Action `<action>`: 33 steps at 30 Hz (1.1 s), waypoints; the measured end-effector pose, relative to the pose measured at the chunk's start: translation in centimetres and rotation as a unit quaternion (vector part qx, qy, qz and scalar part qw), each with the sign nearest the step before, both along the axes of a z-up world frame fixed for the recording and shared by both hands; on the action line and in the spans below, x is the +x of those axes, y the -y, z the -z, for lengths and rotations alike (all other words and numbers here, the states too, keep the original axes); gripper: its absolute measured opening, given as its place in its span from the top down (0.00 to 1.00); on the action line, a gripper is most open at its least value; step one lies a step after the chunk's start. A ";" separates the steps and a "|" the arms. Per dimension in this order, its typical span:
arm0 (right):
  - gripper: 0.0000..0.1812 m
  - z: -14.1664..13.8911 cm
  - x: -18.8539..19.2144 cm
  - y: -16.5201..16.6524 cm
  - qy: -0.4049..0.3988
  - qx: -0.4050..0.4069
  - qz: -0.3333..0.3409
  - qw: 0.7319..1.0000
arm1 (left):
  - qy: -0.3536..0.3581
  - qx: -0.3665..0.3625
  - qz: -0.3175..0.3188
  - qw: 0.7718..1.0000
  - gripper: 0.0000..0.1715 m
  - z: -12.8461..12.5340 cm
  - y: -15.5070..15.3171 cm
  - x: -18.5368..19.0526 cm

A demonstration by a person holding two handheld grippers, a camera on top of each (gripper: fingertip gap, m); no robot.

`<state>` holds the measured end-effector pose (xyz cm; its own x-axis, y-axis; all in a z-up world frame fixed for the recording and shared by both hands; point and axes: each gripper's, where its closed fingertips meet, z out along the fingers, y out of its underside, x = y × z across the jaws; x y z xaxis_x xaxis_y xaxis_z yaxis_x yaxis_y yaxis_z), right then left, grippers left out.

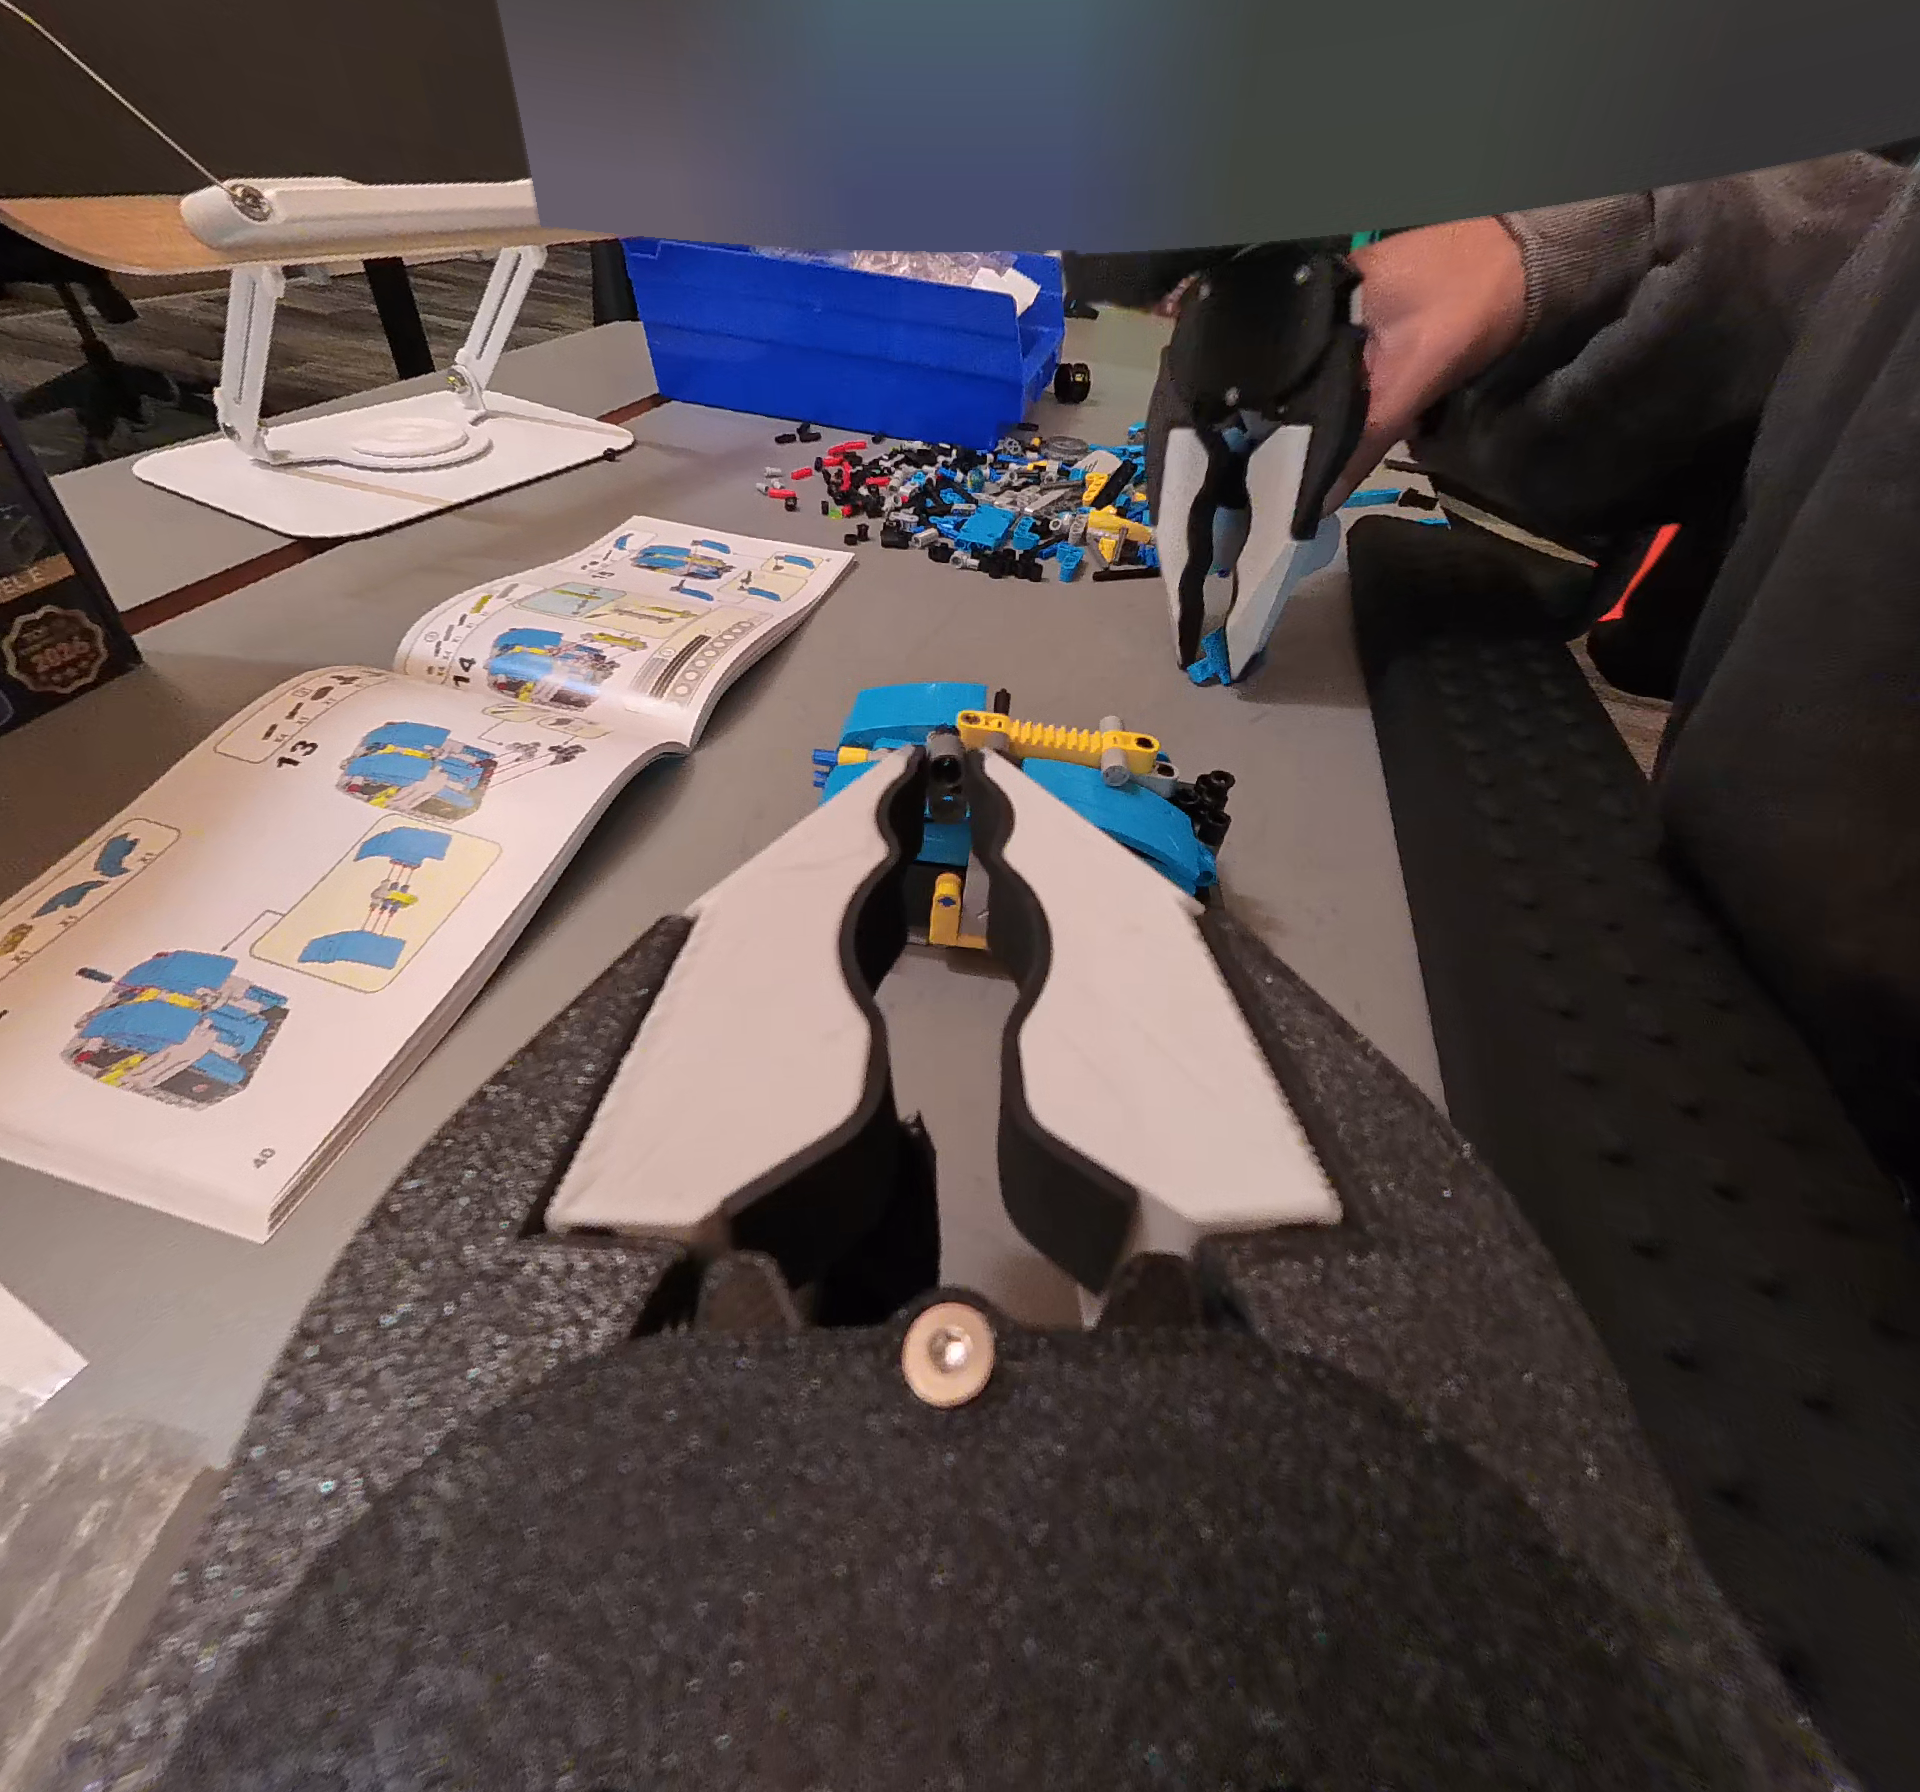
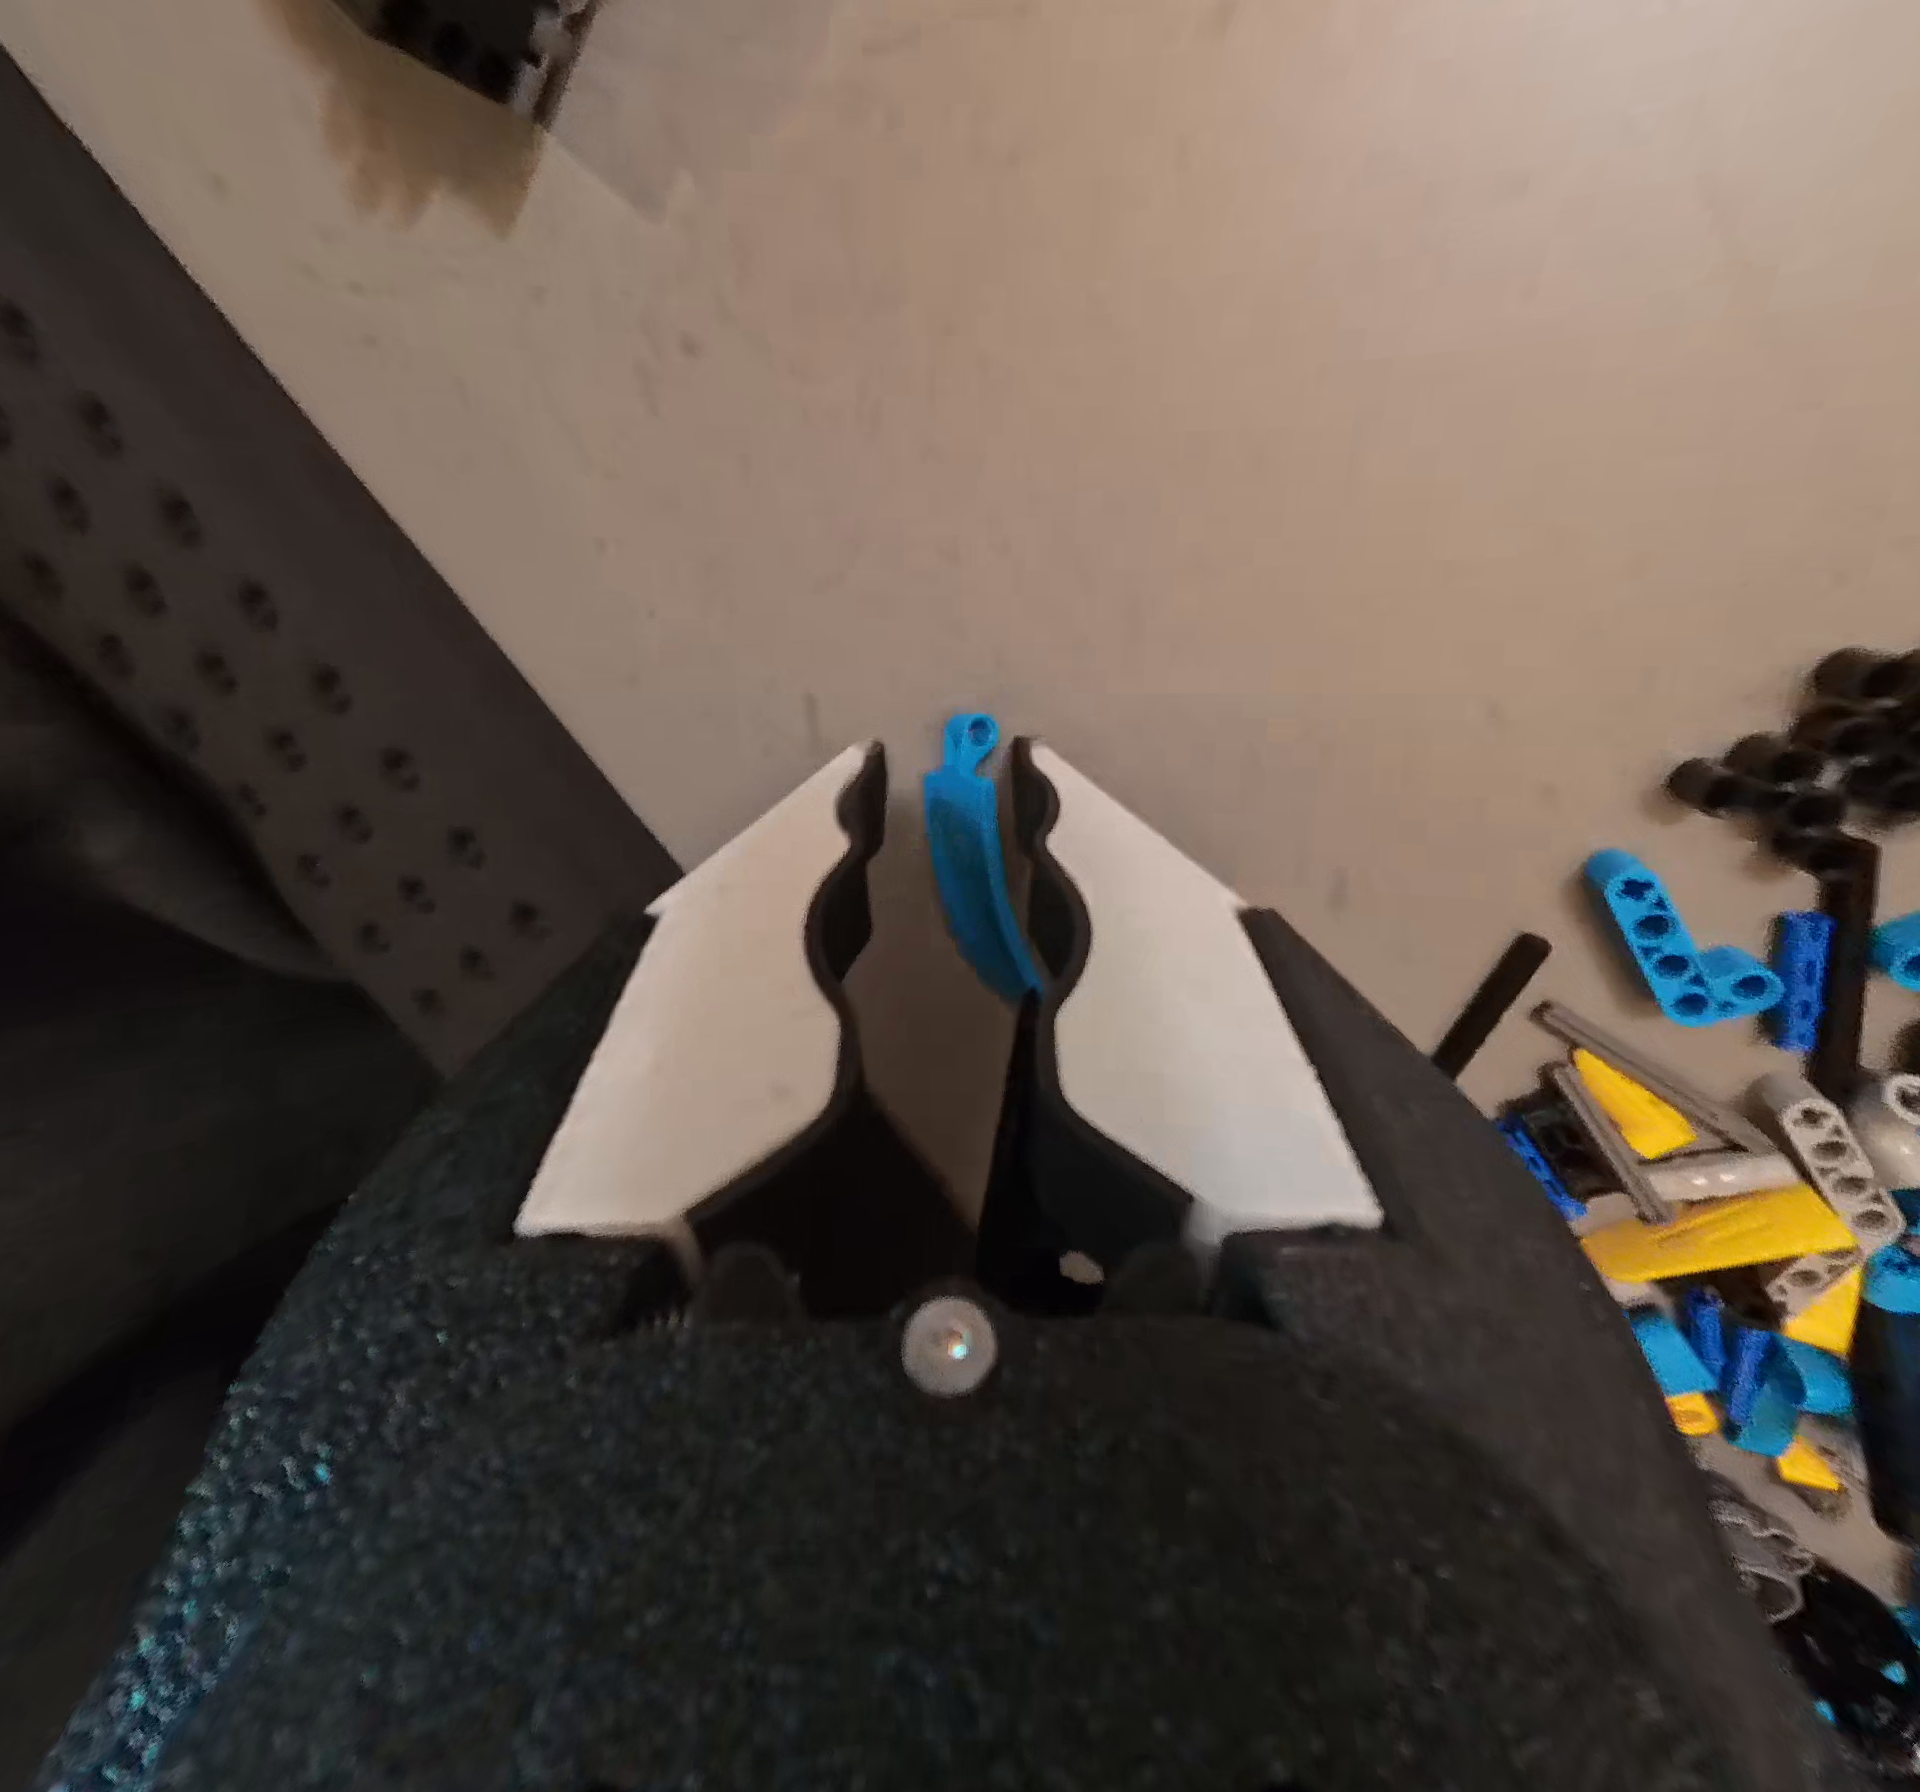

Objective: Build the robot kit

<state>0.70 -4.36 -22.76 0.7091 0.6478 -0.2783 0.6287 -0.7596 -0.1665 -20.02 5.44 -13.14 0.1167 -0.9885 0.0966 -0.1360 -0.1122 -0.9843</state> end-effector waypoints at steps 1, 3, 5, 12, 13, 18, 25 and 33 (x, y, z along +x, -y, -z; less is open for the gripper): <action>0.88 0.2 0.1 0.0 0.007 -0.013 -0.001 1.000 | 0.001 -0.001 0.000 1.000 0.96 0.0 0.0 0.0; 0.91 0.3 0.1 -0.1 0.018 -0.030 -0.003 0.999 | 0.003 -0.005 0.002 1.000 0.96 -0.1 0.1 0.0; 0.95 0.4 0.3 -0.4 0.037 -0.036 -0.007 0.999 | 0.006 -0.010 0.005 1.000 0.96 -0.1 0.1 0.0; 0.96 -2.1 -2.0 -2.5 -0.054 0.043 -0.006 0.998 | 0.008 -0.016 0.010 1.000 0.96 -0.1 0.3 0.1; 0.97 -3.0 -2.6 -2.9 -0.091 0.065 0.000 0.994 | 0.008 -0.015 0.011 1.000 0.96 -0.1 0.3 0.2; 0.97 -3.8 -2.4 -4.7 -0.038 0.218 -0.025 0.975 | 0.003 -0.008 0.010 1.000 0.96 -0.1 0.3 0.3; 0.96 -1.9 -3.2 -4.6 0.069 0.280 -0.093 0.953 | 0.000 0.002 0.008 1.000 0.96 0.2 0.3 0.5; 0.96 -1.9 -4.5 -5.0 0.000 0.288 -0.053 0.956 | -0.007 0.010 0.014 1.000 0.96 0.3 0.7 0.7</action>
<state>-3.78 0.60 -20.87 0.6307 0.7619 0.1473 0.6975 -0.4734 -0.5380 -19.29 4.78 -13.44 0.0900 -0.9931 0.0752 -0.1516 -0.0883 -0.9845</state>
